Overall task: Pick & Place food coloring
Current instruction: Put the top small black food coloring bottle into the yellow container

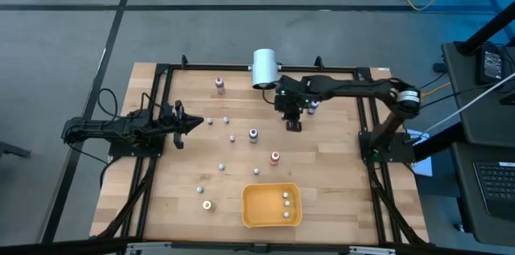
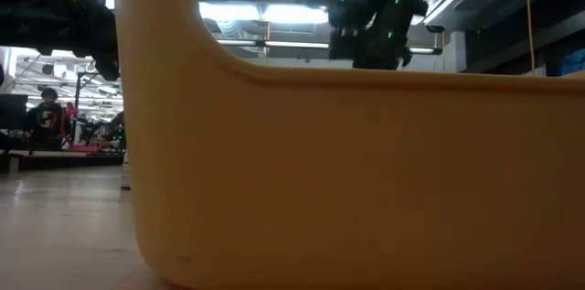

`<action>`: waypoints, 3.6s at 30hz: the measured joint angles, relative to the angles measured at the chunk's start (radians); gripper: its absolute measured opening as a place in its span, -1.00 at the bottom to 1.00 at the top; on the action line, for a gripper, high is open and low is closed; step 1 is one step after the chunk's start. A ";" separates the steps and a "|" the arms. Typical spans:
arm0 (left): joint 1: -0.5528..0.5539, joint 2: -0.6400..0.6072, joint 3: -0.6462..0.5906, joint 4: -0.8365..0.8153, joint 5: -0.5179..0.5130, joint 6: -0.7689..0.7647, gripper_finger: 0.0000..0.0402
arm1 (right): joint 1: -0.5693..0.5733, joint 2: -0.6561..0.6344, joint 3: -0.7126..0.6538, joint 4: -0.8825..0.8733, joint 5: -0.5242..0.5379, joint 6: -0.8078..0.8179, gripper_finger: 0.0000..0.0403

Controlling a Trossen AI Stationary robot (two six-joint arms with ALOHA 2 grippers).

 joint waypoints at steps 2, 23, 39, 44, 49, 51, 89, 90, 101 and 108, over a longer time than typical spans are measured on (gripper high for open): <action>0.000 0.000 0.000 0.000 0.000 0.000 -0.91 | 0.021 -0.041 0.000 -0.014 0.001 0.021 -0.61; 0.000 0.000 0.000 0.000 0.000 0.000 -0.91 | 0.395 -0.291 0.021 -0.145 0.115 0.333 -0.61; 0.000 0.000 0.000 0.000 0.000 0.000 -0.91 | 0.668 -0.251 0.174 -0.174 0.314 0.607 -0.60; 0.000 0.000 0.000 0.000 0.000 0.000 -0.91 | 0.704 -0.153 0.271 -0.239 0.318 0.629 -0.60; 0.000 0.000 0.000 0.000 0.000 0.000 -0.91 | 0.728 -0.052 0.362 -0.257 0.319 0.629 -0.60; 0.000 0.000 0.000 0.000 0.000 0.000 -0.91 | 0.736 -0.014 0.388 -0.258 0.320 0.632 -0.60; 0.000 0.000 0.000 0.000 0.000 0.000 -0.91 | 0.849 0.255 0.191 0.077 0.317 0.761 -0.60; 0.000 0.000 0.000 0.000 0.000 0.000 -0.91 | 0.850 0.255 0.183 0.079 0.317 0.761 -0.60; 0.000 0.000 0.000 0.000 0.000 0.000 -0.91 | 0.849 0.255 0.139 0.129 0.318 0.764 -0.60; 0.000 0.000 0.000 0.000 0.000 0.000 -0.91 | 0.849 0.255 0.101 0.148 0.344 0.811 -0.60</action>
